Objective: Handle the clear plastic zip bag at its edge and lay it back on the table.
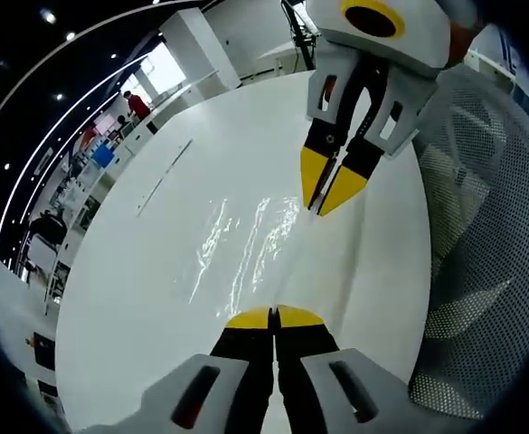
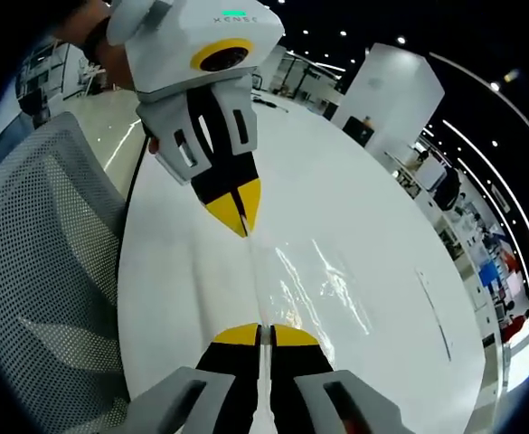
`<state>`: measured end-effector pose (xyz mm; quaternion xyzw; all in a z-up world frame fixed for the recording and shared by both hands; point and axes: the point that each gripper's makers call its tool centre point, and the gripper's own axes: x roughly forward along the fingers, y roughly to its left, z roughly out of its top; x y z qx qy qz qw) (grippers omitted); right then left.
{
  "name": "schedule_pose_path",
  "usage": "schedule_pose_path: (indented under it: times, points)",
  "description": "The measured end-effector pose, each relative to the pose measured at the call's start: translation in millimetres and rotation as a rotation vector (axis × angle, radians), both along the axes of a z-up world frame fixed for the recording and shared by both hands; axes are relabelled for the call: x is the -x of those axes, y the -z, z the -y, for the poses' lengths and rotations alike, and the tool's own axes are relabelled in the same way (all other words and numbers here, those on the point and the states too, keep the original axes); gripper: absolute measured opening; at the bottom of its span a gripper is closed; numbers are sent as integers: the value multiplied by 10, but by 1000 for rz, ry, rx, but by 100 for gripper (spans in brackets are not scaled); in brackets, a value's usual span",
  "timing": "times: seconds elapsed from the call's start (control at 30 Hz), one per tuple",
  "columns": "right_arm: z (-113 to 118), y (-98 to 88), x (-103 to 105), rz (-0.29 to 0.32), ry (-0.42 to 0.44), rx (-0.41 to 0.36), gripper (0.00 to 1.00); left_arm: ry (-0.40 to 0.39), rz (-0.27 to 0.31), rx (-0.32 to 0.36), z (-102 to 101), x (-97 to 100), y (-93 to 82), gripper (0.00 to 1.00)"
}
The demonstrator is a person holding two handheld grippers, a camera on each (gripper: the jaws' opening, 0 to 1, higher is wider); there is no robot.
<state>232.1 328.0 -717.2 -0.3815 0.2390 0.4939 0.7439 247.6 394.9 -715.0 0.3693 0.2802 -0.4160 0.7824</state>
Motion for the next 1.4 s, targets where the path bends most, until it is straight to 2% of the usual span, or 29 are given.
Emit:
schedule_pose_path:
  times: [0.63, 1.4]
  points:
    - [95, 11, 9, -2, 21, 12, 0, 7, 2, -20, -35, 11, 16, 0]
    - [432, 45, -46, -8, 110, 12, 0, 16, 6, -29, -30, -20, 14, 0]
